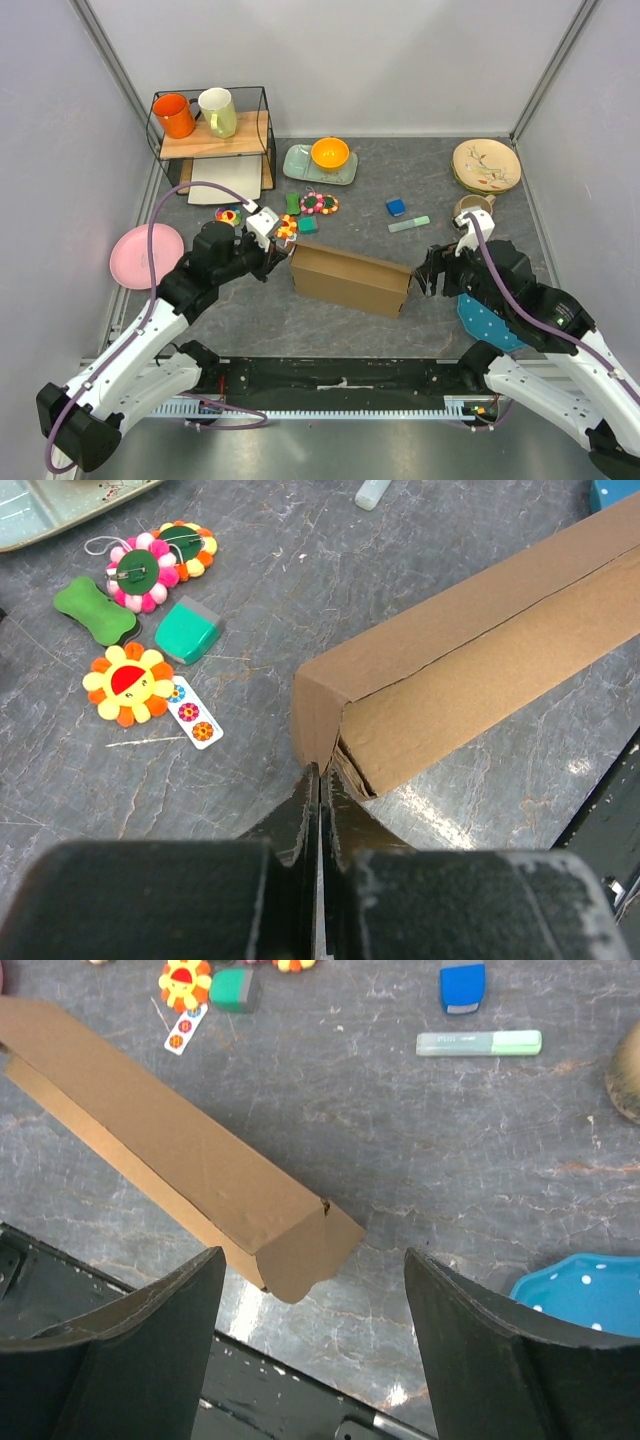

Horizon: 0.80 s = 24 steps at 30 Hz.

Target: Fold the paper box

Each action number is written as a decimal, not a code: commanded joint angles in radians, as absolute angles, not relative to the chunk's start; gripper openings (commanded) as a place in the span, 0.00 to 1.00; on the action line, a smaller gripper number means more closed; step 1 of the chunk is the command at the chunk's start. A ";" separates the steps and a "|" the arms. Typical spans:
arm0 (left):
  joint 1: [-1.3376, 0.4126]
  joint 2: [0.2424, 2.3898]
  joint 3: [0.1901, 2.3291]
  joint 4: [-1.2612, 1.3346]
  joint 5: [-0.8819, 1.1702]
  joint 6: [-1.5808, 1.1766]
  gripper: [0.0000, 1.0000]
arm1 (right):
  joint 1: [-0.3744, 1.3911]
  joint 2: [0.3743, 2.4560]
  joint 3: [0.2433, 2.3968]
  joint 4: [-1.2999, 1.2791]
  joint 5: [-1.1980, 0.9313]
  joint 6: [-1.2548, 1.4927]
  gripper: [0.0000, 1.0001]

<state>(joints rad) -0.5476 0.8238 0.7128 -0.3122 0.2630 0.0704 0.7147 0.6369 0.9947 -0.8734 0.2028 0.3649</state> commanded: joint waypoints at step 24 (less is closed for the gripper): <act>-0.551 0.917 0.885 -0.431 0.238 0.011 0.02 | 0.718 0.788 1.003 -0.965 0.143 0.327 0.50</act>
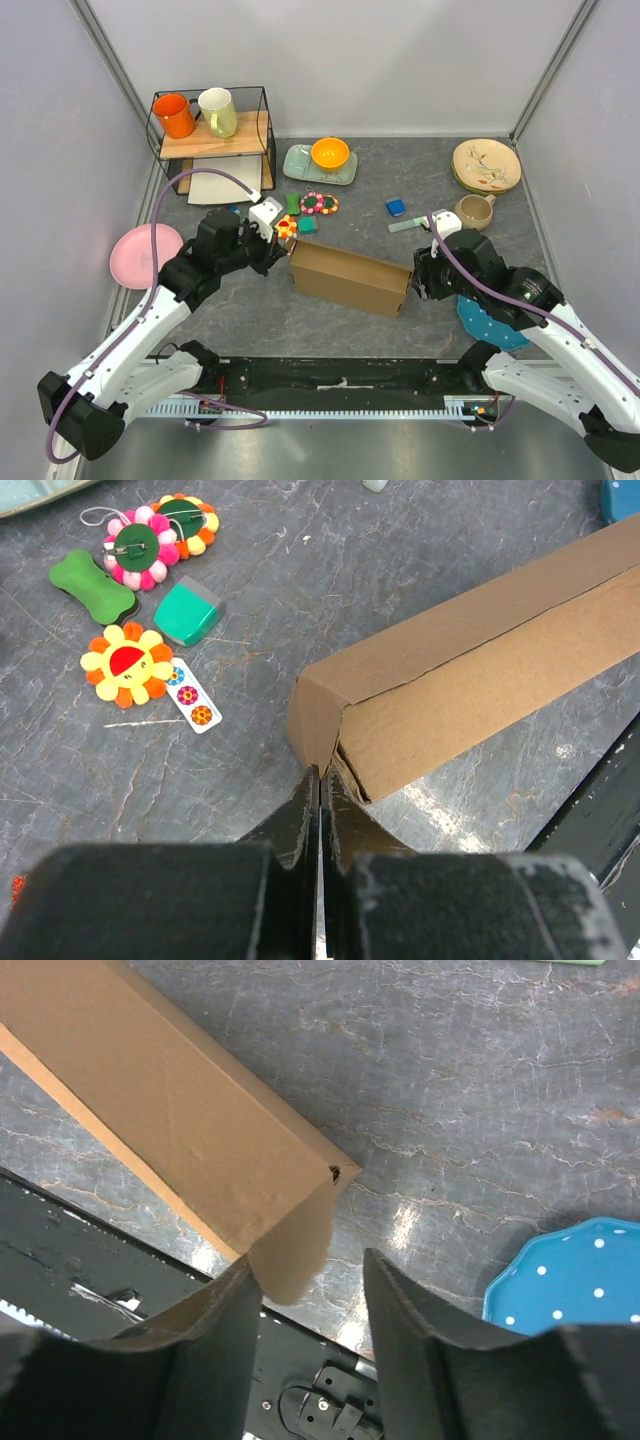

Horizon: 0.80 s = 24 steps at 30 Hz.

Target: Fold the paper box

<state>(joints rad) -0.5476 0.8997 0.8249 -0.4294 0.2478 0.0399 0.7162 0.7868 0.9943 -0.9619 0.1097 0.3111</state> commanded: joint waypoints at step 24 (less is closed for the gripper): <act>-0.551 0.899 0.890 -0.489 0.219 0.009 0.02 | 0.719 0.870 1.018 -0.879 0.261 0.416 0.12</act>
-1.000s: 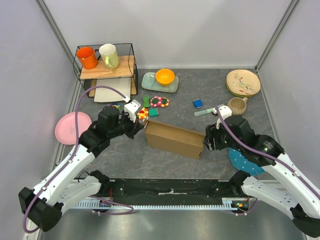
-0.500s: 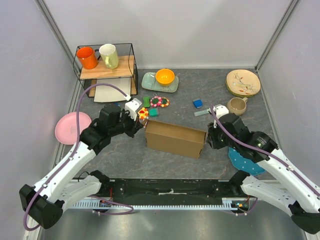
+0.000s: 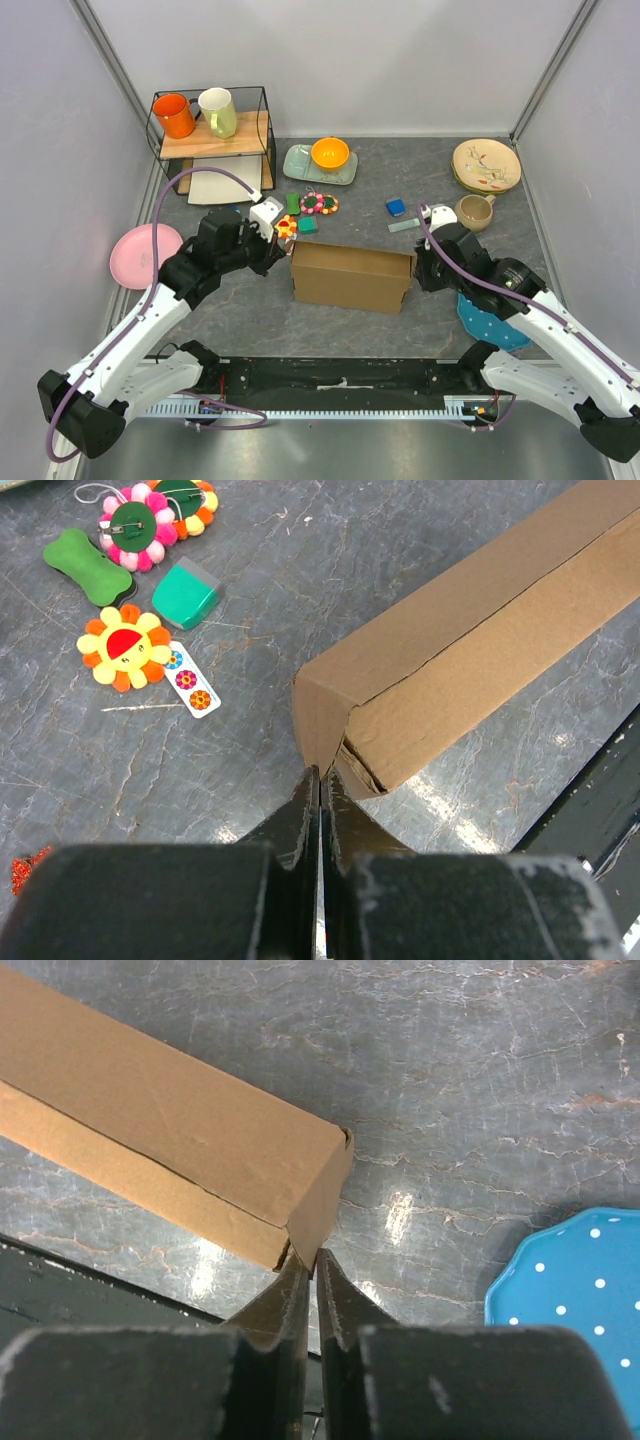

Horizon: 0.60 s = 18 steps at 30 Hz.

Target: Fold the paper box

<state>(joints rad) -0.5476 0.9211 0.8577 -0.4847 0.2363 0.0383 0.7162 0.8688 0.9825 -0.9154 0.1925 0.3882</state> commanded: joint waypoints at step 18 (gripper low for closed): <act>-0.551 0.942 0.920 -0.518 0.259 0.028 0.02 | 0.718 0.905 1.067 -0.879 0.330 0.400 0.12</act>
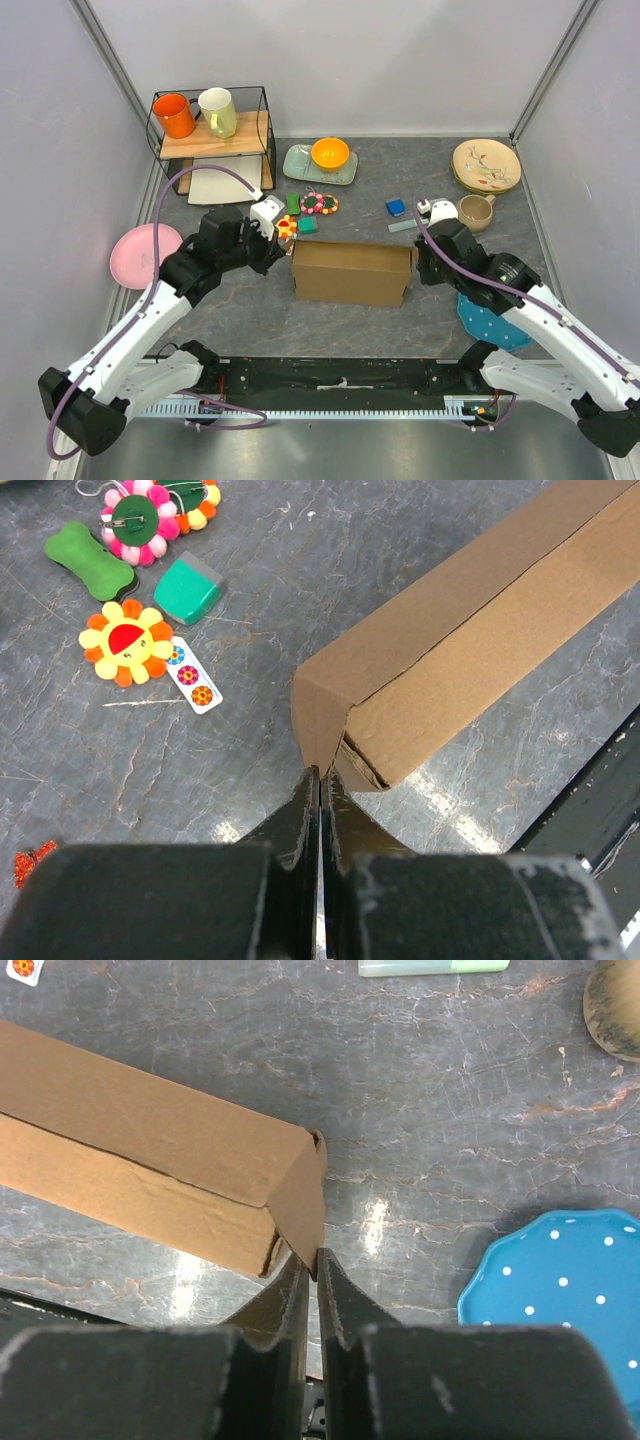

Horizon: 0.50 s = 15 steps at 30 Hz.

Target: Fold the paper box

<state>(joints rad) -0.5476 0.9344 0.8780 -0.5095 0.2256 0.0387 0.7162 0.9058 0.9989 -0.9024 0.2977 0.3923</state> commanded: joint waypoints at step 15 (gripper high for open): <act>-0.551 0.925 0.900 -0.509 0.248 0.041 0.02 | 0.718 0.905 1.103 -0.835 0.279 0.529 0.00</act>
<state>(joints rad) -0.5476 0.9394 0.8814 -0.5098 0.2379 0.0387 0.7162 0.9054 1.0752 -0.8982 0.2890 0.4717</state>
